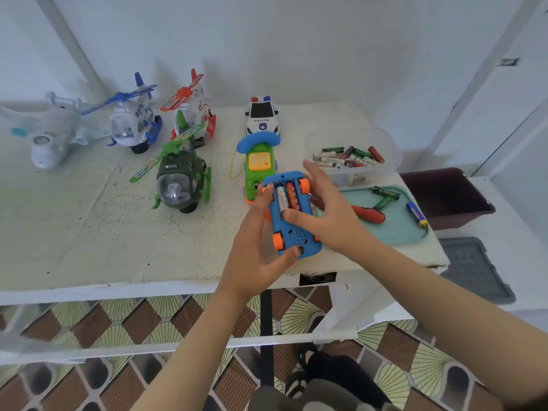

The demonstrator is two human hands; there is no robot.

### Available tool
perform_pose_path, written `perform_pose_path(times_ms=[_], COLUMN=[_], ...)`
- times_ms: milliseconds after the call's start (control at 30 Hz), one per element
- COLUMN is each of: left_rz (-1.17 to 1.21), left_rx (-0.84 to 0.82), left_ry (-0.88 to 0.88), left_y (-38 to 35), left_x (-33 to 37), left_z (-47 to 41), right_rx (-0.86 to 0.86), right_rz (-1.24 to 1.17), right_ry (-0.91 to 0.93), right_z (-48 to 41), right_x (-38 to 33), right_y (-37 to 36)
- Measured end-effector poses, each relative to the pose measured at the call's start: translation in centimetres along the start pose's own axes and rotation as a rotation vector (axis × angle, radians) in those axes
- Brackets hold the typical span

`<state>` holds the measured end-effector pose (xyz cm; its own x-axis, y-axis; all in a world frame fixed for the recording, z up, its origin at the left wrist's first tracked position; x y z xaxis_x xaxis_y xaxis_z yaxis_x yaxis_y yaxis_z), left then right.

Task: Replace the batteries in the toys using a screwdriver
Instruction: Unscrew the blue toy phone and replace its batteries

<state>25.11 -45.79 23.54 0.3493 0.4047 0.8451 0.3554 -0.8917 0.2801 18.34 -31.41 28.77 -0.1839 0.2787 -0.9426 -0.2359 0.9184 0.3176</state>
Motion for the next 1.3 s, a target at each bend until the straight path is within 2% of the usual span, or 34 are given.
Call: perform_pose_path(times_ms=[100,267,833,1000,1133,1300], left_rz=[-0.017,-0.012,-0.033,-0.016,0.095,-0.033], left_rx=[0.01,0.009,-0.002,-0.002,-0.028,0.033], left_ry=[-0.01,0.001,-0.009,-0.009,0.011,-0.03], left_y=[0.0,0.0,-0.1,-0.2,-0.4,0.1], left_x=[0.1,0.0,-0.2,-0.1,-0.7,-0.5], left_z=[0.0,0.1,0.1,0.0,0.0,1.0], right_rx=[-0.005,0.057,0.165,0.104,0.006,-0.131], right_rz=[-0.209,-0.35,-0.328,-0.367,-0.377,-0.361], right_ry=[-0.149,-0.178,-0.14,-0.186,-0.207,-0.172], right_z=[0.2,0.6,1.1,0.8,1.0,1.6], right_x=[0.2,0.0,0.0,-0.2,-0.4,-1.0], right_y=[-0.4,-1.0,-1.8,-1.2,-1.3,-1.6])
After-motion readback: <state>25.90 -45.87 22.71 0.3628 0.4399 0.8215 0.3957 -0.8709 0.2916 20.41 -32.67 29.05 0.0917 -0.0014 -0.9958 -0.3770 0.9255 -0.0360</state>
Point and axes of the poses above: each hand's wrist, its own z-axis away from the middle knuckle, its own y-axis out of the back of the hand, x = y × z, the point moved 1 cm from there along -z, towards the middle knuckle, and after that the axes turned 11 degrees about x, right-handed, at the moved point
